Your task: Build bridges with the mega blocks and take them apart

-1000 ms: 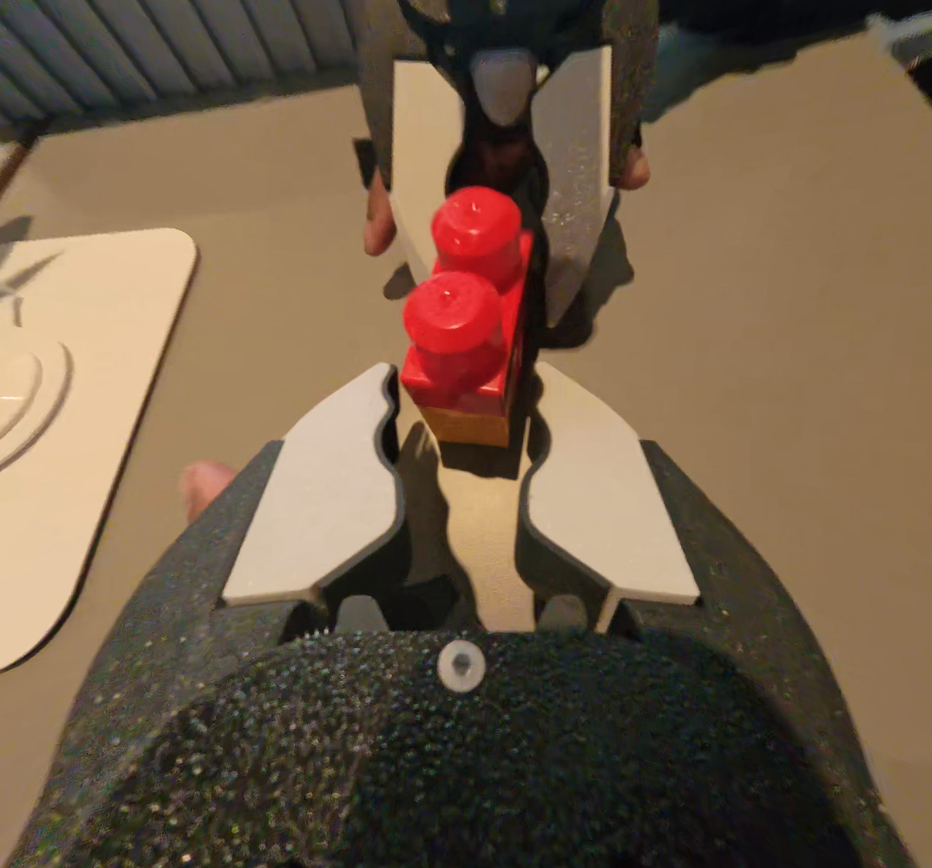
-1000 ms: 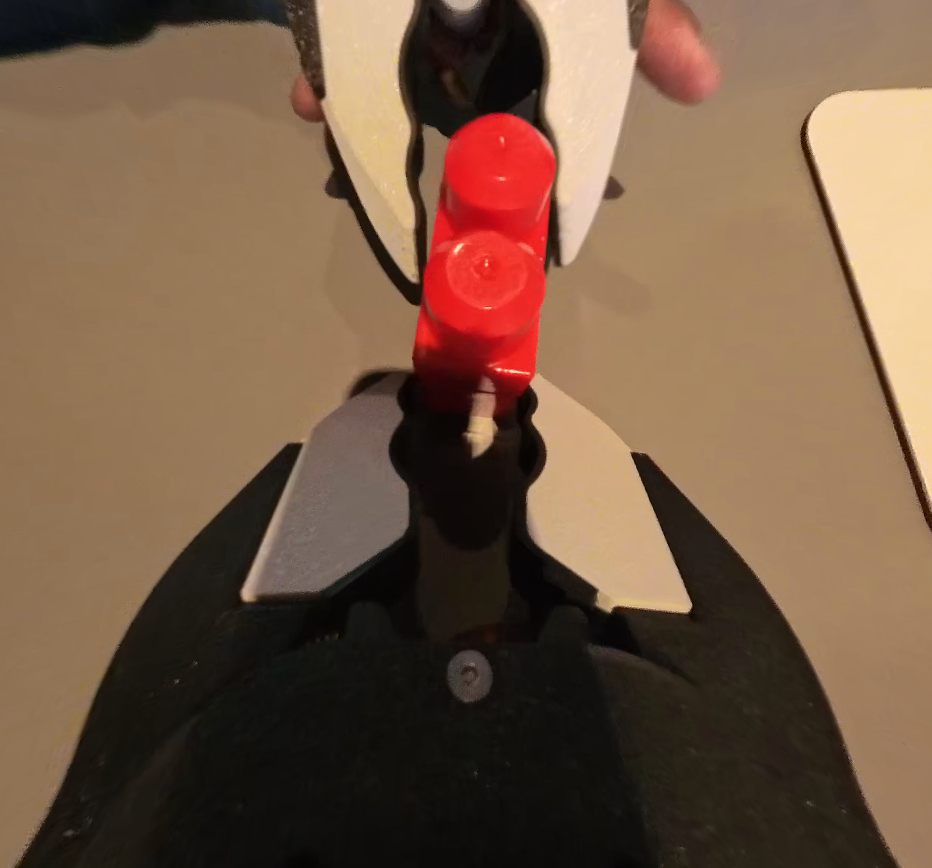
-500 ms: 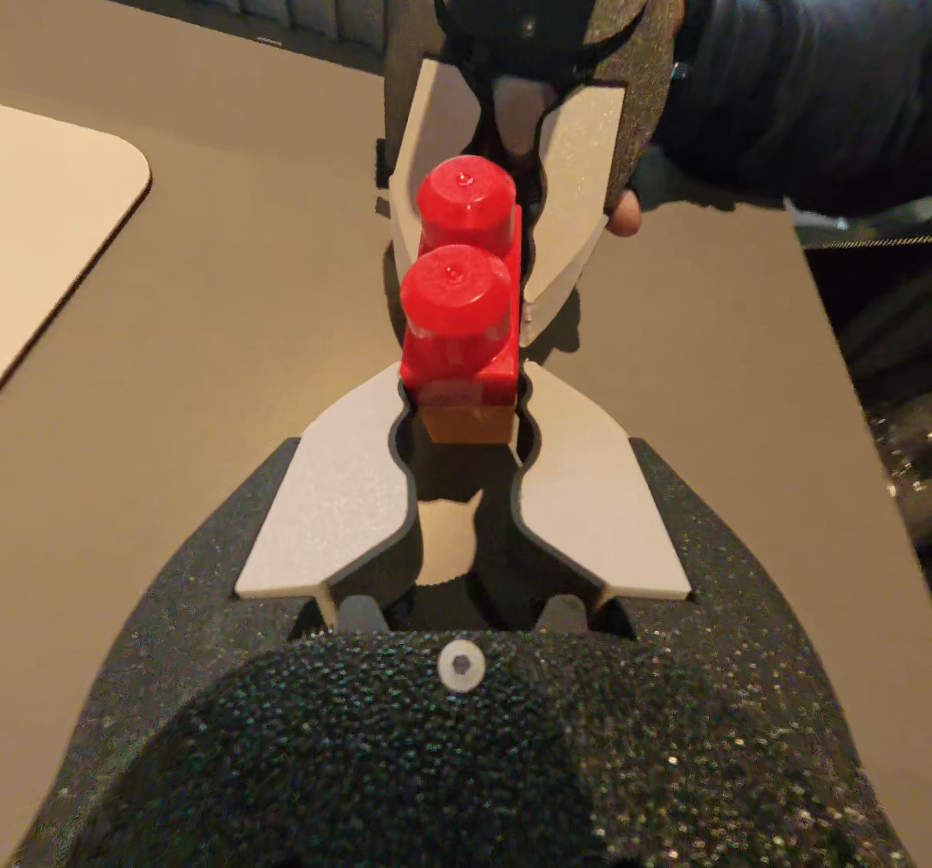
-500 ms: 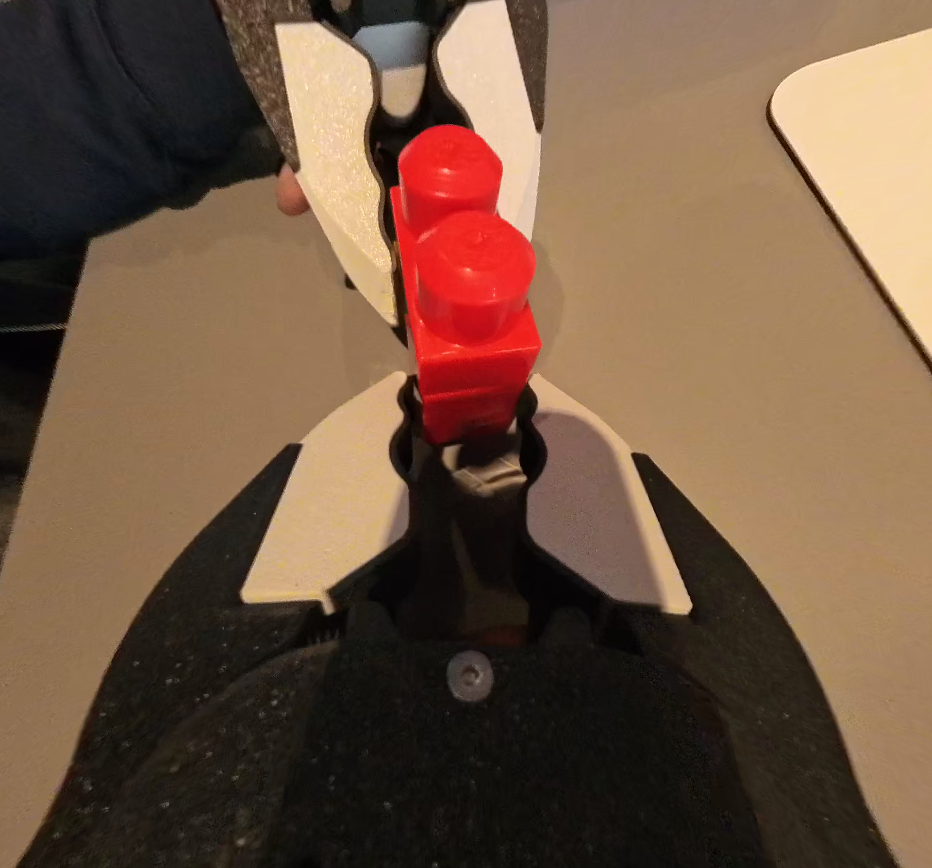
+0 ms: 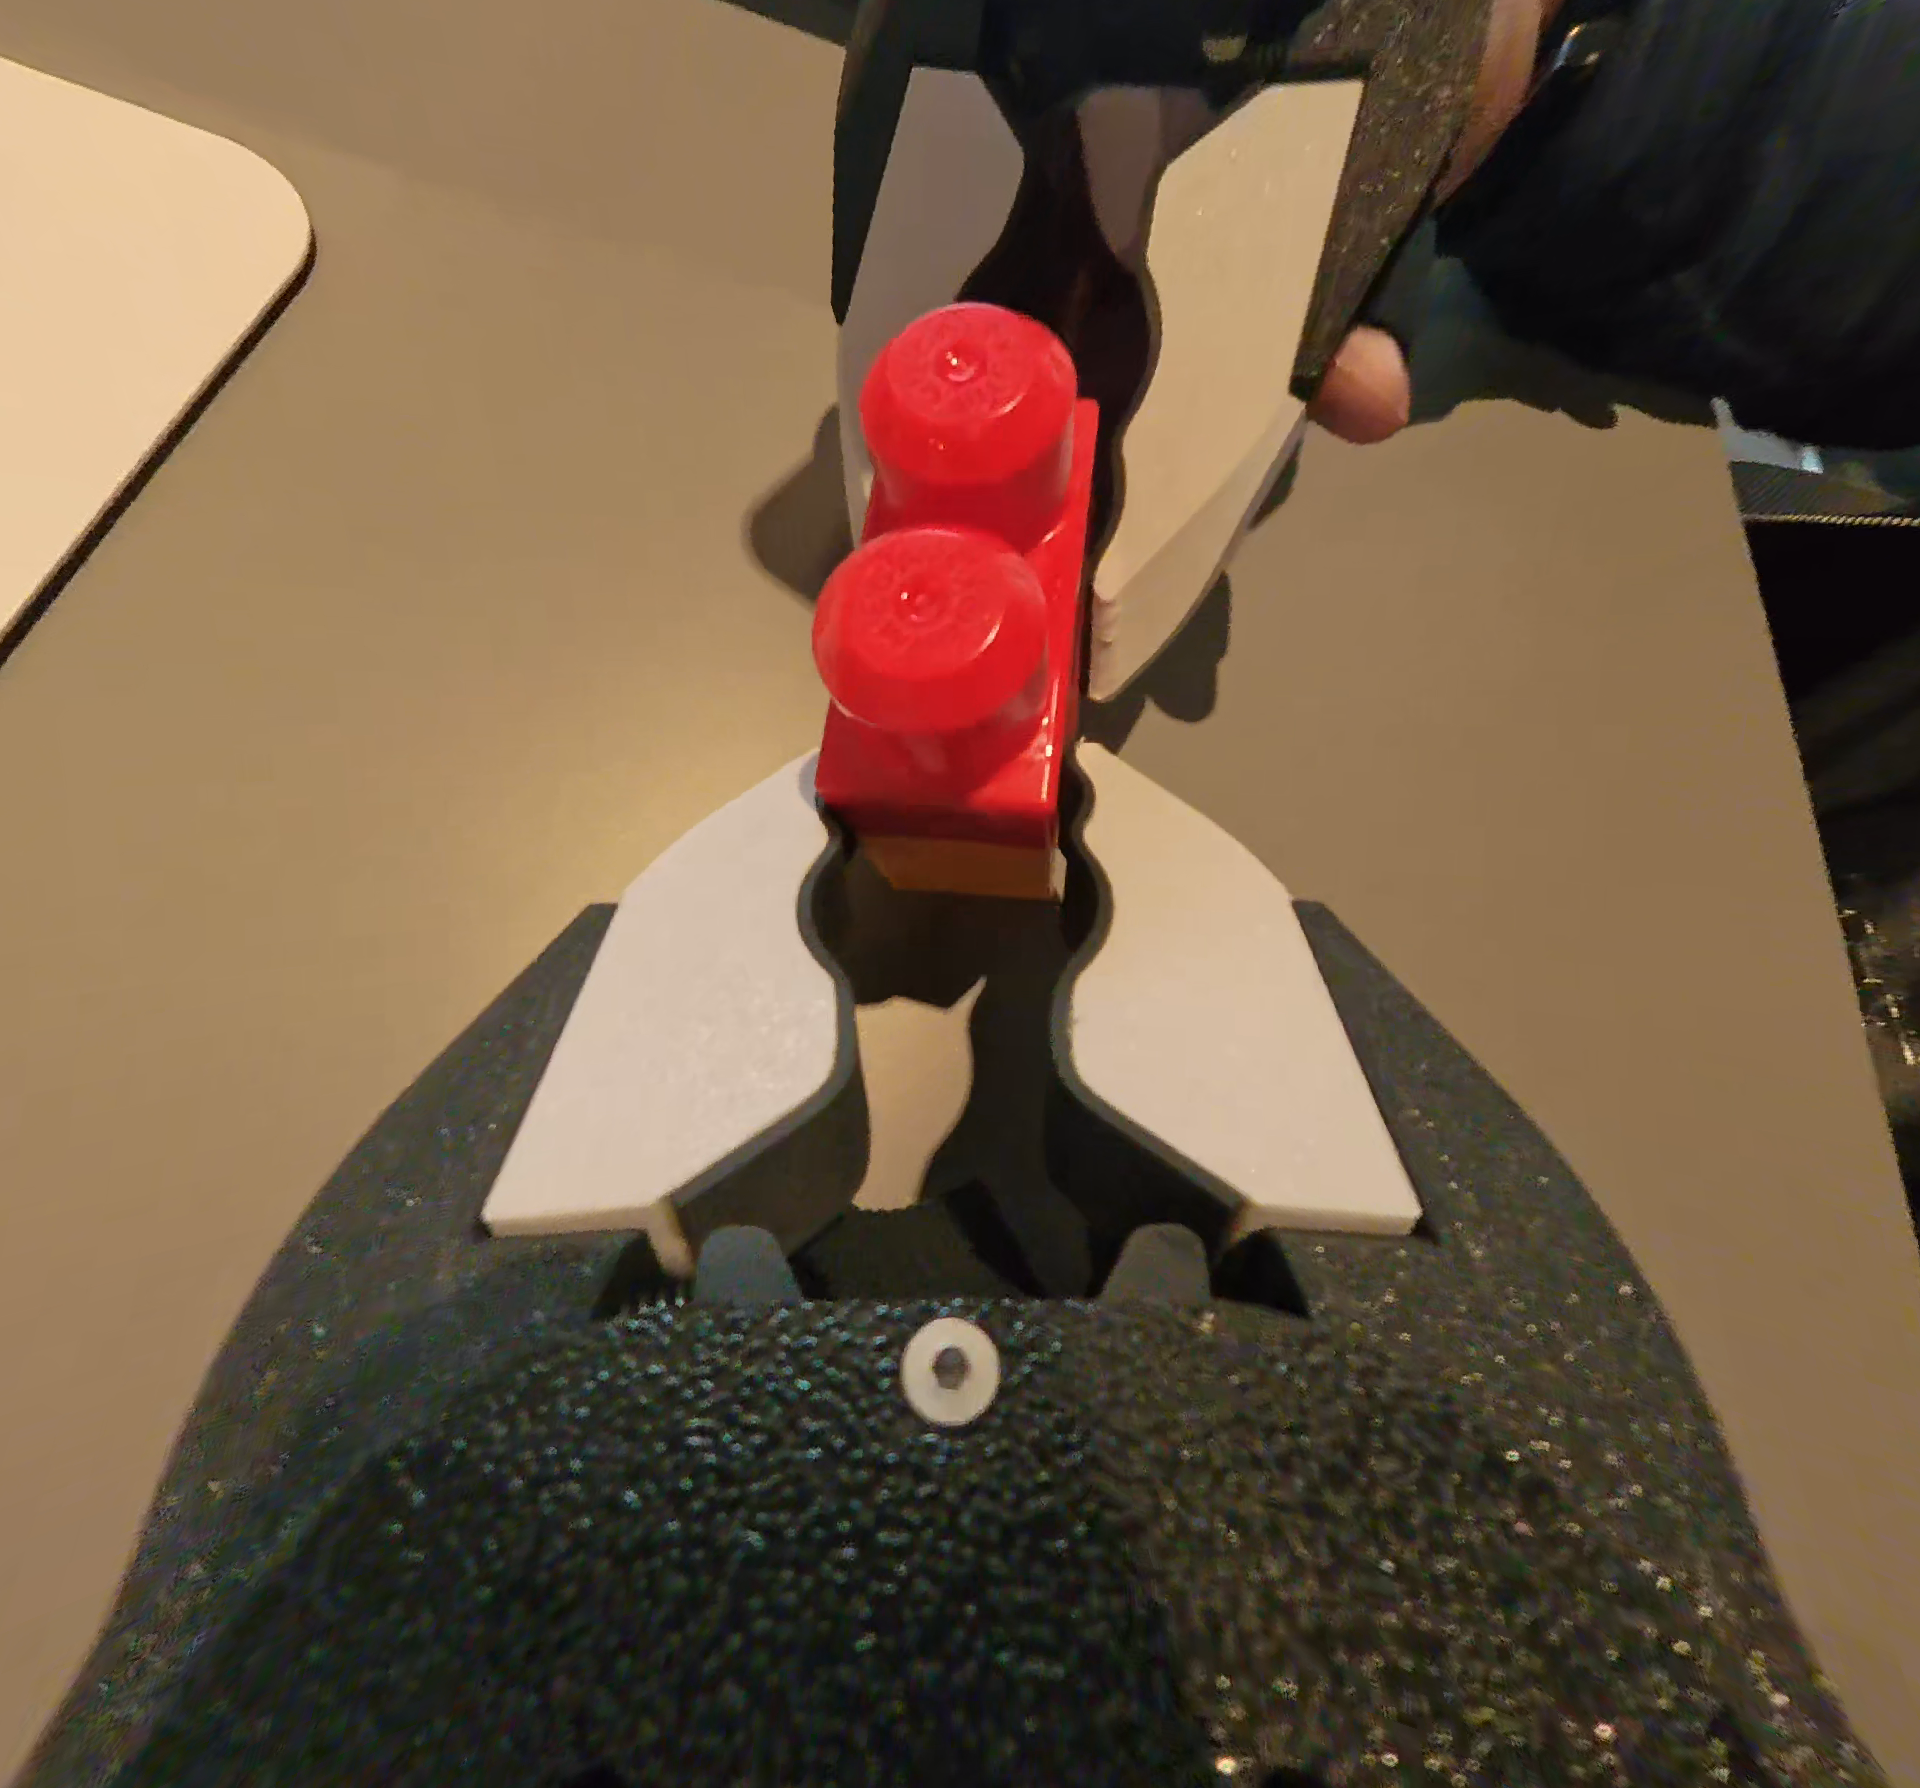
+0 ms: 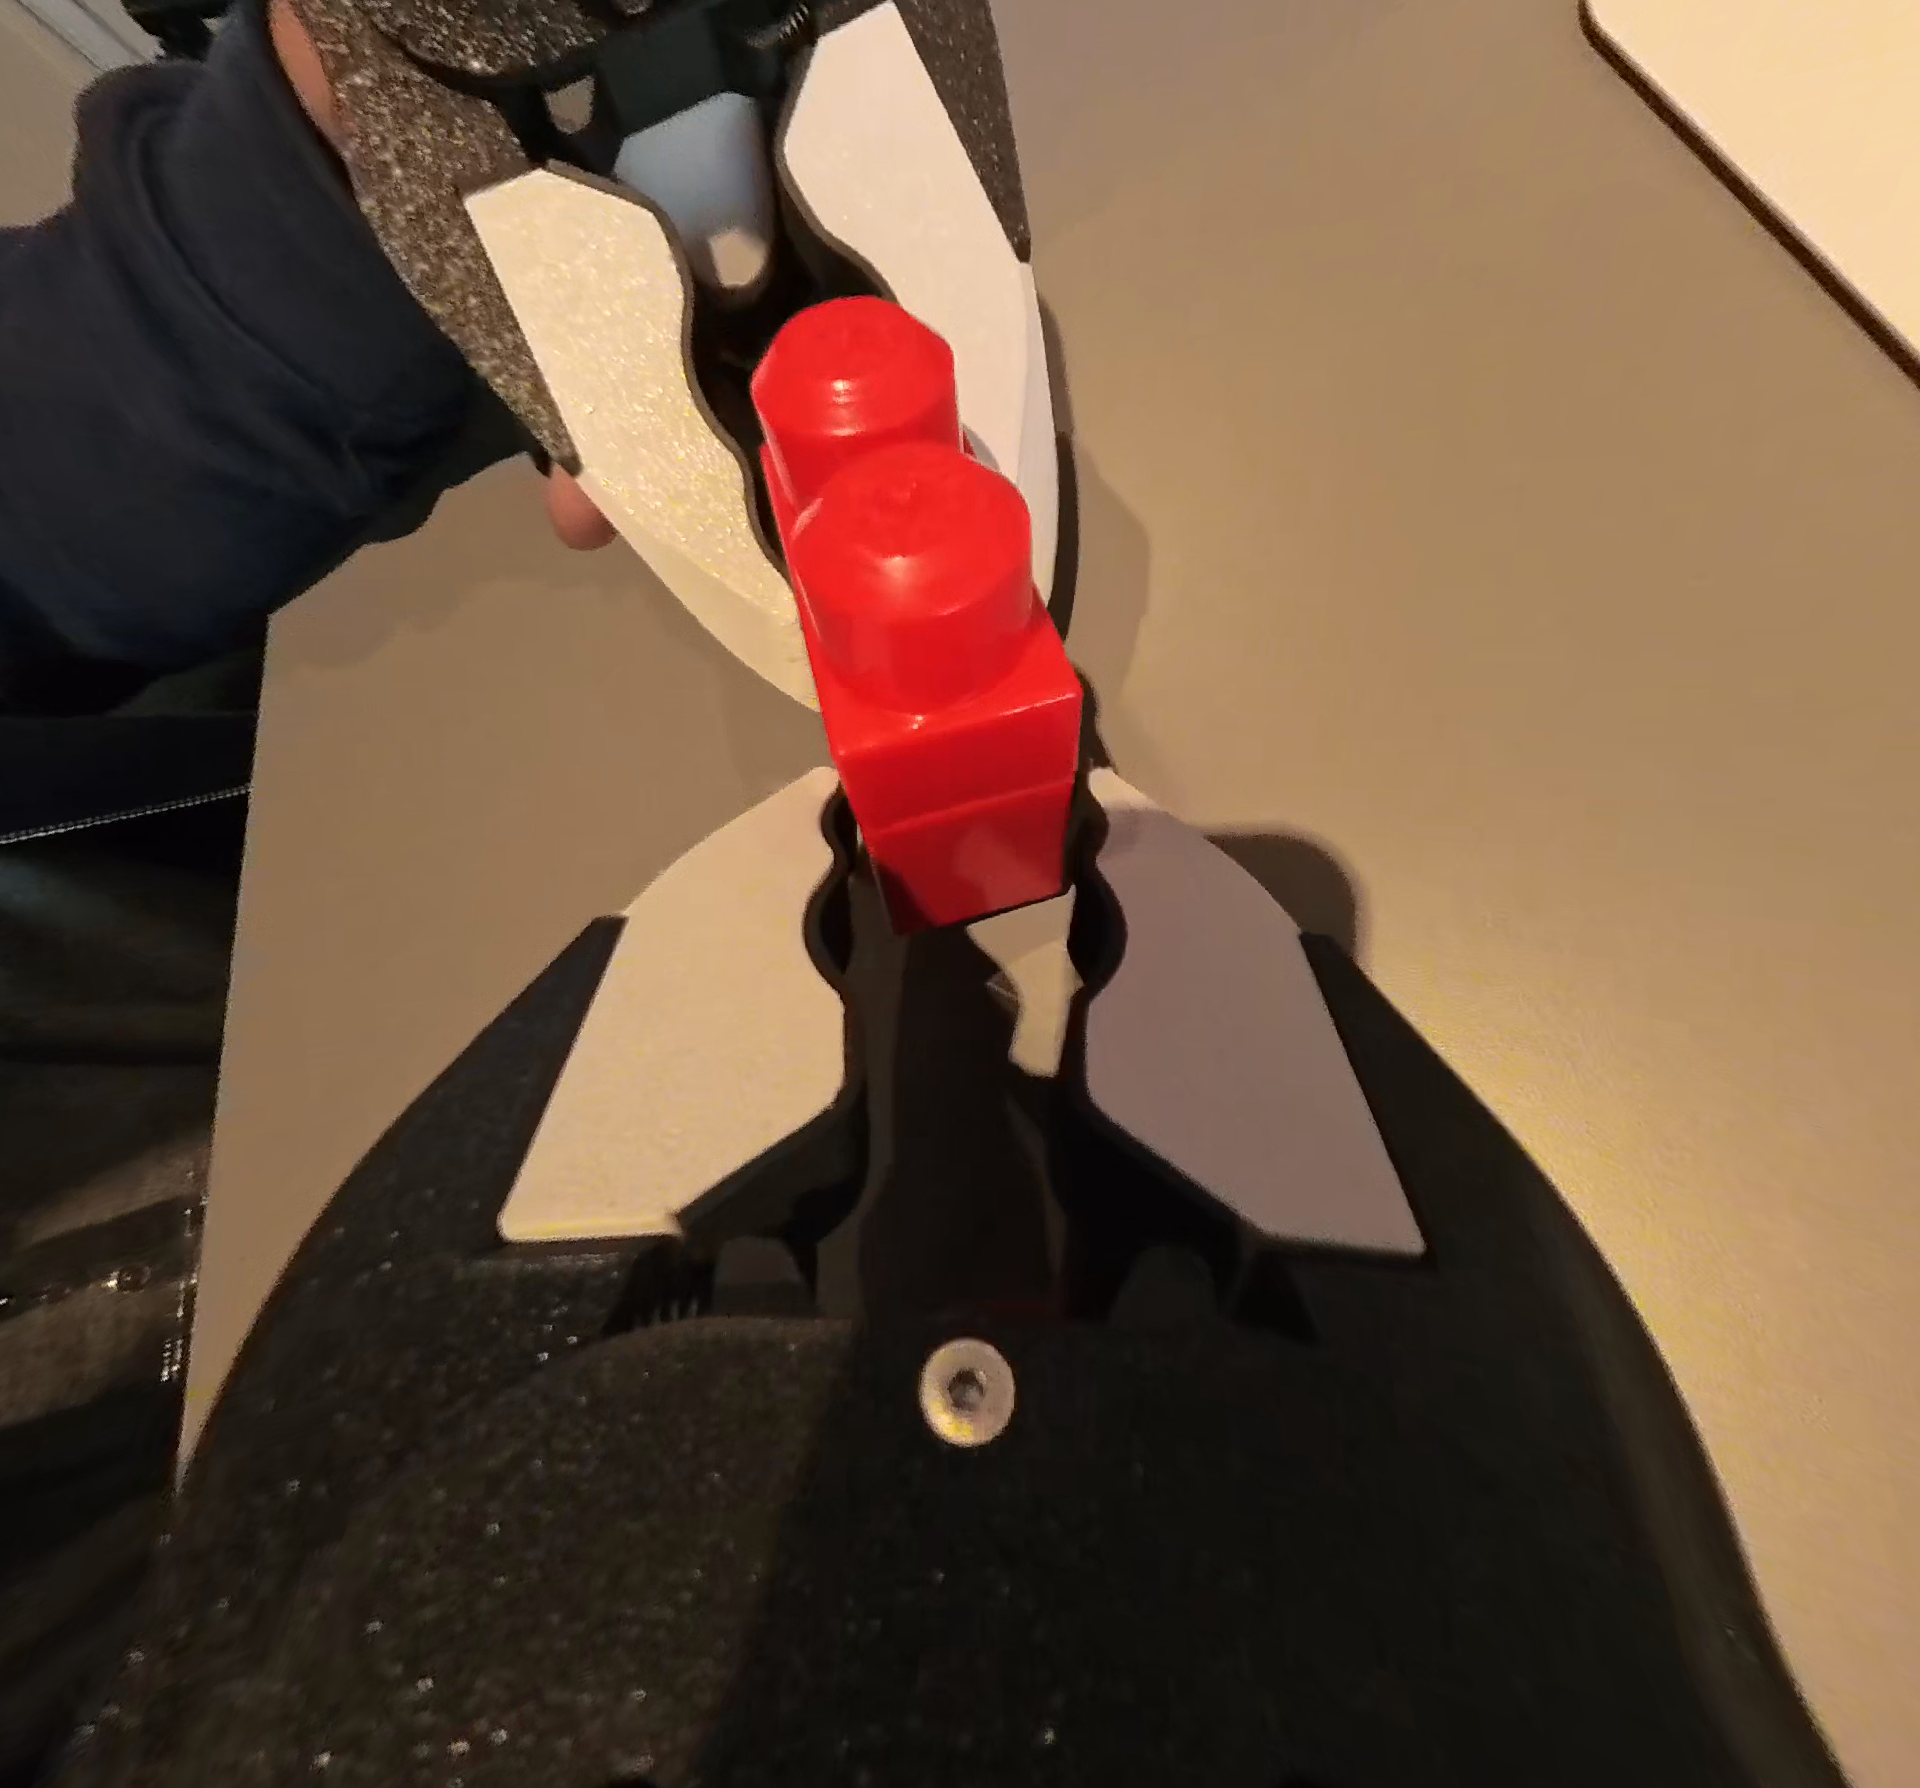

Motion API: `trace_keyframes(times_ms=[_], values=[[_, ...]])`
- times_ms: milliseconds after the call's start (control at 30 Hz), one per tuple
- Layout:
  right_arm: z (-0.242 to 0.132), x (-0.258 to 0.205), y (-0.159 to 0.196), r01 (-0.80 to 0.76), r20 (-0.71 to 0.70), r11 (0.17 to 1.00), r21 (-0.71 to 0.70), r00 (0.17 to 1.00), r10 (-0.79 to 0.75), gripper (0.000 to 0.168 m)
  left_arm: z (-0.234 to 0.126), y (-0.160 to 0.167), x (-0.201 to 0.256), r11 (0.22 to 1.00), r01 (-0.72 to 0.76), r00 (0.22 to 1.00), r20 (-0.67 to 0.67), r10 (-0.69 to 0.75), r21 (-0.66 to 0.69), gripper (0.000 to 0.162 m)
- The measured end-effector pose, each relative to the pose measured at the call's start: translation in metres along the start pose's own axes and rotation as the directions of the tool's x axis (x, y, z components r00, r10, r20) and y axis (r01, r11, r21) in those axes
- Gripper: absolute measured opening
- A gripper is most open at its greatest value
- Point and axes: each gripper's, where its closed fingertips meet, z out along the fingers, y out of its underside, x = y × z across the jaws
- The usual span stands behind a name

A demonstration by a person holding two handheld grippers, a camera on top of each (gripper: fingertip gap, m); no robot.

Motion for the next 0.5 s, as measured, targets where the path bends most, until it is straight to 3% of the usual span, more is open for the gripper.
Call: trace_keyframes(times_ms=[300, 500], values=[[0.0020, 0.0031, 0.0004, 0.028, -0.034, 1.000, -0.007, 0.999, -0.028, 0.041, 0.0008, 0.0013, -0.0045, 0.998, -0.056, 0.997, 0.049, 0.056, -0.014, 0.037], [-0.0014, 0.0083, 0.0068, 0.147, -0.088, 0.988, -0.052, 0.985, -0.151, 0.044, 0.0047, 0.0033, -0.0096, 0.969, -0.231, 0.958, 0.154, 0.242, -0.084, 0.037]])
